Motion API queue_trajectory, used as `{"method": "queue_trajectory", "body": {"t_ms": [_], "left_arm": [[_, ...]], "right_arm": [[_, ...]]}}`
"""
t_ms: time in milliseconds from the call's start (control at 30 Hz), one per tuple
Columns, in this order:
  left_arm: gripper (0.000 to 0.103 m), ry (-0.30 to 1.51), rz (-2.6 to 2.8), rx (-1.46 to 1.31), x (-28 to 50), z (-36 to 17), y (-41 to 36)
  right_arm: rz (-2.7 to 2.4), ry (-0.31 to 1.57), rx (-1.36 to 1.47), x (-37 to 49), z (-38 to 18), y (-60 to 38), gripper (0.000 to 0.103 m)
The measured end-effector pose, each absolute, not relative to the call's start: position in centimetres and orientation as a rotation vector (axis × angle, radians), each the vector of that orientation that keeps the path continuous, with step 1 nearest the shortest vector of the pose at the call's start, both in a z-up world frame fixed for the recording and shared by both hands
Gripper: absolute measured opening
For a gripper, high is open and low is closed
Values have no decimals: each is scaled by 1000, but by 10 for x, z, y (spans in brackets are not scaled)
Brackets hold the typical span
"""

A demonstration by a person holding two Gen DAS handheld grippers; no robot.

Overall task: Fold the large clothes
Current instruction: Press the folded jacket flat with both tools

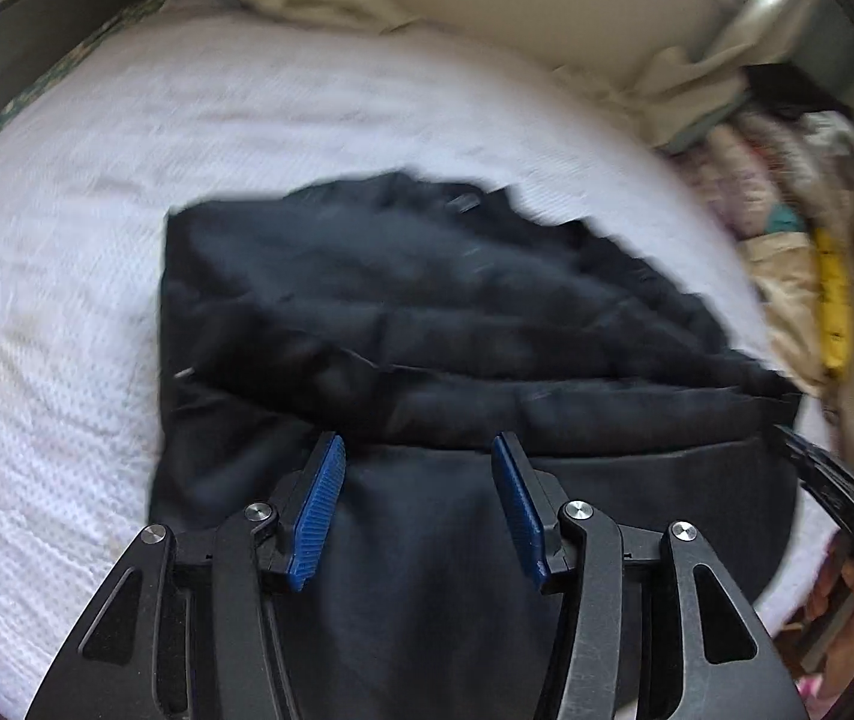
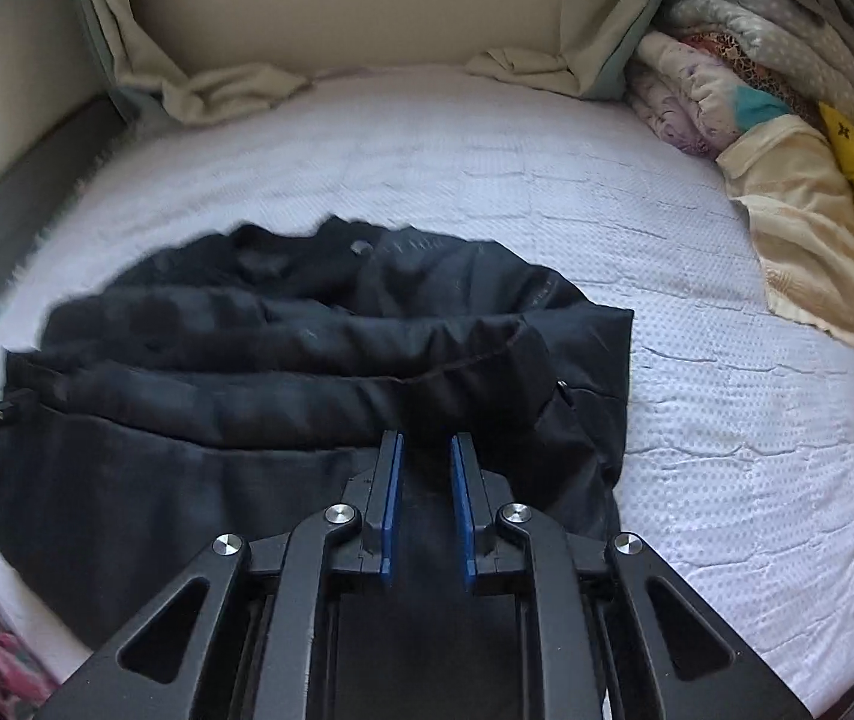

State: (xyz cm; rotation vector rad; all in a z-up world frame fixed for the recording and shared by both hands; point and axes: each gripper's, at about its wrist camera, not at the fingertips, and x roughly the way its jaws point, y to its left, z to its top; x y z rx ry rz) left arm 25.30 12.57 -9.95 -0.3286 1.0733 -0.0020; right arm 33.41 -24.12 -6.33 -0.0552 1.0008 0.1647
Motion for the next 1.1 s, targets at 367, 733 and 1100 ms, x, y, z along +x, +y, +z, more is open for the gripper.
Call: {"method": "queue_trajectory", "body": {"t_ms": [367,733,1100], "left_arm": [[46,1086,9,-260,245,-136,117],[45,1059,7,-214,246,-142,110],[78,965,-50,-200,222,-71,83]], "right_arm": [[185,1087,10,347,-124,-255,5],[198,1064,44,348,-137,-260,4],[217,994,98,337,-56,-259,54]]}}
